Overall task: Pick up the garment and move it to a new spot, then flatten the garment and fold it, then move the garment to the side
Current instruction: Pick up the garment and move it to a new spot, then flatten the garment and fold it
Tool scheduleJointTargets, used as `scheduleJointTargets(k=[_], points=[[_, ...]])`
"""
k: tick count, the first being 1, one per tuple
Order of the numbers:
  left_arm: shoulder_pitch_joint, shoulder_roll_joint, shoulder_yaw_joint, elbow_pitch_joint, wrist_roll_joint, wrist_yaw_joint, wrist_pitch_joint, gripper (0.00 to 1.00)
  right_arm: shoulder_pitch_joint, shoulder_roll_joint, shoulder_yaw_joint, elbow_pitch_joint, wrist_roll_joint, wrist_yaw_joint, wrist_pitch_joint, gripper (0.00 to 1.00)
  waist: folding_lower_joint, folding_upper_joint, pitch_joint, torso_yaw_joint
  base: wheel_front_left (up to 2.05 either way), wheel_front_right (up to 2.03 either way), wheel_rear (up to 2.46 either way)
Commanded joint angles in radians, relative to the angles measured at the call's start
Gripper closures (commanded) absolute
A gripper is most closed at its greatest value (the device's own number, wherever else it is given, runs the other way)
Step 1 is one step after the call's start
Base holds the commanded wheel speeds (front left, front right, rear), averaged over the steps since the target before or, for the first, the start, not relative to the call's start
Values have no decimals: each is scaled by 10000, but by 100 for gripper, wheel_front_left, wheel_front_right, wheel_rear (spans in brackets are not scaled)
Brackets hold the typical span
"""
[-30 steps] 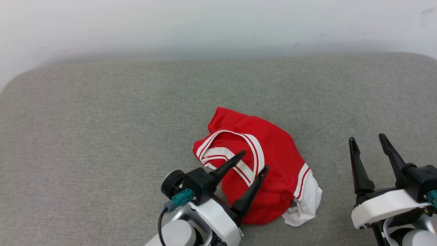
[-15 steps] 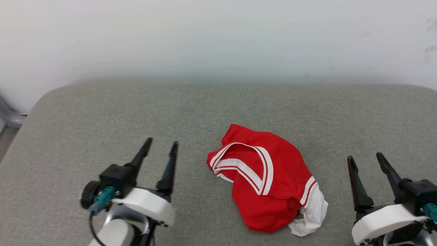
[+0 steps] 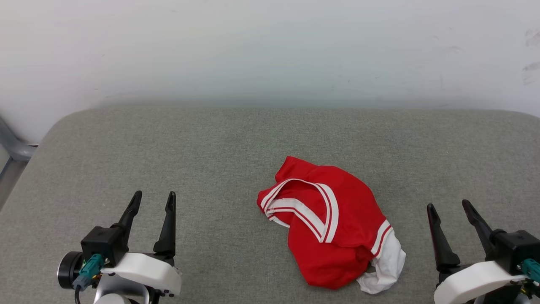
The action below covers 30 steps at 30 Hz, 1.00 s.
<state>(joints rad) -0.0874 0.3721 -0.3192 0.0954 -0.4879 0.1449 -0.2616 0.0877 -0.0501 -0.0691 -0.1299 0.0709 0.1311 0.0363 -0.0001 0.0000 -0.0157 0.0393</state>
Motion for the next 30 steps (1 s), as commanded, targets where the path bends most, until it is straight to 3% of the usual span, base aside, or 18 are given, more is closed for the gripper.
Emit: scheduleJointTargets(k=[1,8,15,23,30], points=[[120,-5,40,-39,45,-27,-46,0,136,-3,-2,-52,-37,-7,2,0,1,0,2,5,0,0,0],[-41,-76,126,-131,173,-107,-42,0,115,-1,-61,67,-458,-7,564,0,1,0,163,68,0,0,0],[-303,-302,292,-287,166,-256,-40,0,202,-25,639,227,-1256,-7,2177,0,1,0,738,288,0,0,0],[-587,-627,563,-373,415,-562,-40,0,121,-495,1472,685,-591,-7,4644,0,1,0,1475,622,0,0,0],[-907,-938,804,-215,631,-914,-40,0,-302,-803,1994,1406,-18,-7,5905,0,1,0,2020,897,0,0,0]])
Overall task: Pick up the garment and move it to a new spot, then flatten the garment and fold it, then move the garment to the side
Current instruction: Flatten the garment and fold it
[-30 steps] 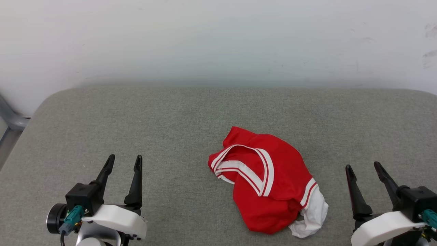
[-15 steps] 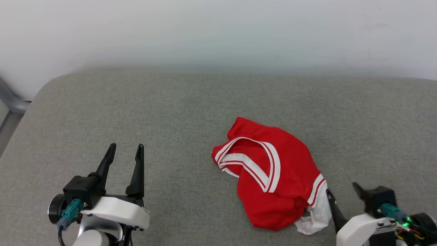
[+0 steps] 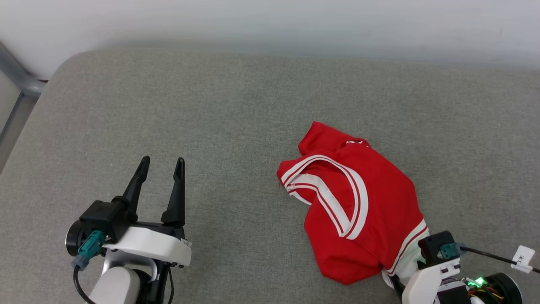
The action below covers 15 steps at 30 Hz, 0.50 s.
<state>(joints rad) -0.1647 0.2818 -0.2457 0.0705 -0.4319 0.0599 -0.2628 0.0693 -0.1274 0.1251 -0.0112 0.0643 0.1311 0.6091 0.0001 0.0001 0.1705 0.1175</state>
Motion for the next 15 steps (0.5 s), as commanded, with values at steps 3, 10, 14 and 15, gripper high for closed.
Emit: scheduleJointTargets(k=[3,10,14,15], points=[[-216,-194,159,134,165,-191,-29,0,-34,-10,228,782,451,-2,906,0,-1,-1,258,200,0,0,0],[-160,-452,454,301,394,-412,-29,0,48,-162,113,697,1277,1,1633,100,-1,-1,187,228,0,0,0],[-15,-518,626,358,453,-469,-29,0,-547,-321,-432,11,921,-20,783,100,-1,-1,52,77,0,0,0],[-2,-556,663,353,483,-498,-29,0,-740,-348,-623,-185,770,-14,509,100,-1,-1,11,24,0,0,0]])
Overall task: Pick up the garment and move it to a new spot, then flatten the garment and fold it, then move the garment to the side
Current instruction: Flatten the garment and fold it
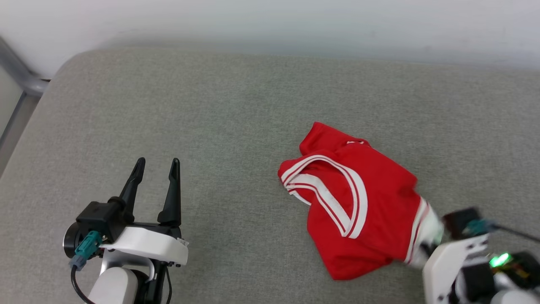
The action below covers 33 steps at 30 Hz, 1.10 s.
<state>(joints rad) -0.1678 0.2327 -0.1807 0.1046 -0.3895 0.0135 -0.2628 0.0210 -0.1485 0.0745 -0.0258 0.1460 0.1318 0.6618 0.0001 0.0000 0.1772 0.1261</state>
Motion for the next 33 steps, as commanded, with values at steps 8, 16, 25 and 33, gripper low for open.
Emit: scheduleJointTargets(k=[8,16,25,33], points=[[147,-144,250,53,209,-181,-29,0,-1341,-9,-2063,-633,-1401,-17,-1649,100,-1,0,-328,-471,0,0,0],[261,-254,388,128,295,-296,-29,0,-903,344,-4510,439,-1590,-16,-1924,100,-1,0,-407,-613,0,0,0],[405,-285,475,335,330,-370,-29,0,-567,808,-4960,2578,-1125,-16,-3621,0,-1,0,-632,-610,0,0,0],[761,-203,483,453,320,-303,-21,0,-559,973,-4440,2504,-344,-16,-7128,0,-1,0,-1174,-705,0,0,0]])
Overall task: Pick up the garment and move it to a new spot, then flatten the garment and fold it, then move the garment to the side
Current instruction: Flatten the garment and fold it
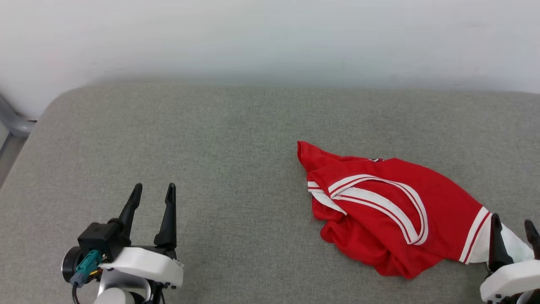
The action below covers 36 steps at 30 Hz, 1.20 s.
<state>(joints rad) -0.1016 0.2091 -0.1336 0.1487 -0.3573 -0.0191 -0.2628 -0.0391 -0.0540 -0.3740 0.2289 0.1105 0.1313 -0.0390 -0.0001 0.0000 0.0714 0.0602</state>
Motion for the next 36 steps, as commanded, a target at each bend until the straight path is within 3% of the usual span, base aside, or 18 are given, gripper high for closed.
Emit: scheduleJointTargets(k=[1,8,17,25,36], points=[[171,40,9,20,-11,45,-7,0,110,35,194,-128,21,-10,-410,0,1,0,-205,-70,0,0,0],[560,70,-85,1,-46,172,191,0,607,40,1371,-1114,116,-10,-1116,0,1,0,-689,-222,0,0,0],[560,268,-353,-76,69,189,670,0,1661,38,2839,-3057,385,-9,-404,0,1,0,-829,-509,0,0,0],[-749,288,-1347,264,347,-334,2227,0,1888,40,3226,-3938,82,-9,178,0,1,0,-433,-831,0,0,0],[-3508,17,-2663,1261,-221,-1010,4667,0,1283,41,3356,-4355,39,-9,326,0,1,0,858,-1526,0,0,0]])
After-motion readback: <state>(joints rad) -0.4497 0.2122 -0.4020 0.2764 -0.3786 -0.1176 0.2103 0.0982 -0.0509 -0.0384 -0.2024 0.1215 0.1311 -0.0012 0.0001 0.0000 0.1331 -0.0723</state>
